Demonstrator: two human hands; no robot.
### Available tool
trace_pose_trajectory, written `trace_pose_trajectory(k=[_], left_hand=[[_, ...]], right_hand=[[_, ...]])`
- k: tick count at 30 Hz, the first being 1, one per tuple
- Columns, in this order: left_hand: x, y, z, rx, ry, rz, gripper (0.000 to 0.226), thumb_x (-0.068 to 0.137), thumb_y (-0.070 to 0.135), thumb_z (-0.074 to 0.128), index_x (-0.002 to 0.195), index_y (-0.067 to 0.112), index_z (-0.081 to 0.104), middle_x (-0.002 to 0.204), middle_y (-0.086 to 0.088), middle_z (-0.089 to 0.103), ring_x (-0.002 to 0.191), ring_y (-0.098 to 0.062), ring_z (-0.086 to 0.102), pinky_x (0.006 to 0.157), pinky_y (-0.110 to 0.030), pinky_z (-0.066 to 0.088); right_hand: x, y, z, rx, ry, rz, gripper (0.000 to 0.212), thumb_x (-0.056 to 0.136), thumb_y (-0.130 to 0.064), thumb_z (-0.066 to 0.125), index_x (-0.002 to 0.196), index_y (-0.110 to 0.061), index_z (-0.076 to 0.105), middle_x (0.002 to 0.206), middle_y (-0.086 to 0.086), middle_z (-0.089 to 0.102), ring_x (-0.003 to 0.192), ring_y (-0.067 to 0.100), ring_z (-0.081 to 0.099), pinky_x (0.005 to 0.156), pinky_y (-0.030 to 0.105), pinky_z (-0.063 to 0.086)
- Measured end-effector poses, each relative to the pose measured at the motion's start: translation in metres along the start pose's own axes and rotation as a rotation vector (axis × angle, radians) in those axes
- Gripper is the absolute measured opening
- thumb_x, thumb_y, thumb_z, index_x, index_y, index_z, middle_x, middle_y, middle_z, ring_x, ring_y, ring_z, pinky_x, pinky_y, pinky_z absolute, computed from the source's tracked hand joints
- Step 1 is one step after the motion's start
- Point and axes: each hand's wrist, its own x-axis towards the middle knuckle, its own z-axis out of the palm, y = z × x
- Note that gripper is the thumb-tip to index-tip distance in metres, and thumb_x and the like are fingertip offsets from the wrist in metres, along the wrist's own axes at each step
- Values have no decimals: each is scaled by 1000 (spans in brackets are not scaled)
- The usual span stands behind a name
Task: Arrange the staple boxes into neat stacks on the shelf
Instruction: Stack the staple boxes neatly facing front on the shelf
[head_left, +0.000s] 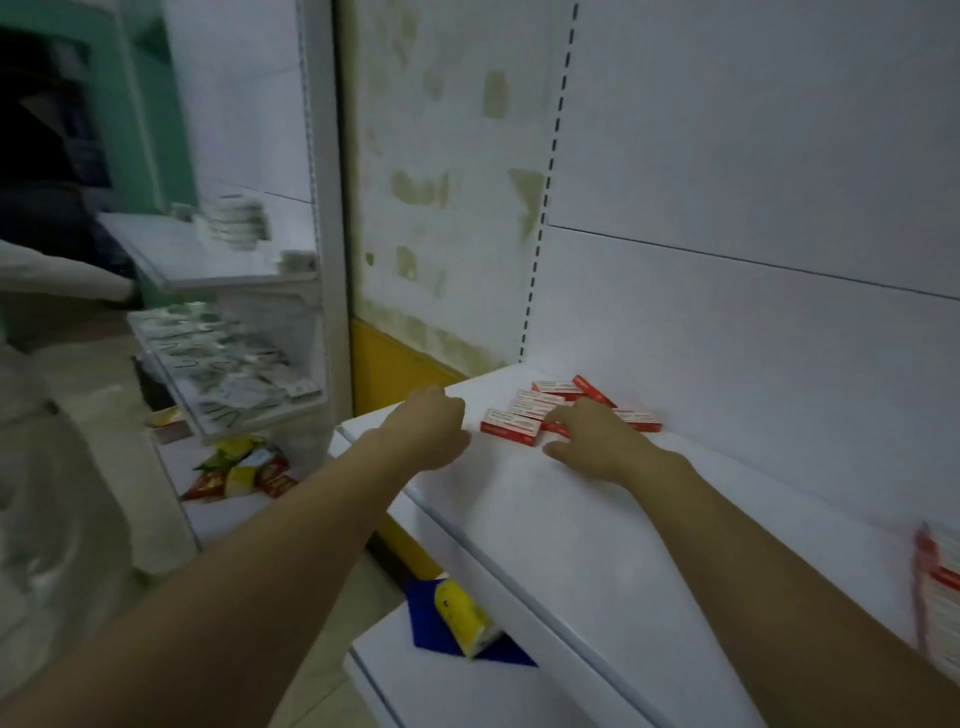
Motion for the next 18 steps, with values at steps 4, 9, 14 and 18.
trace_pose_trajectory(k=[4,9,14,18], left_hand=[[-10,-27,3,28,-62,-67,40,98,34,41,127,8,50,123,-14,50,110,-27,48,88,-32,41],[-9,-41,6,22,-54,-73,36,98,30,38,121,6,51,119,-15,49,103,-26,47,78,-30,36],[-3,-32,10,-22,3,-31,36,98,31,41,123,8,52,118,-13,52,98,-21,46,82,-28,40],[2,-9,9,-68,12,36,37,96,29,46,128,10,50,125,-11,50,111,-25,49,92,-31,42]], right_hand=[[24,-26,19,-18,-53,13,51,91,-33,52,138,-19,42,144,13,33,133,33,32,112,40,29],[35,-30,33,-37,-25,57,44,95,-33,46,136,-15,43,140,13,31,132,37,27,111,45,28],[29,-25,33,-15,-25,43,38,94,-21,49,132,-17,45,134,14,41,126,32,35,106,39,31],[10,-15,28,25,-46,71,39,92,-20,53,131,-18,44,139,14,37,124,30,41,106,38,35]])
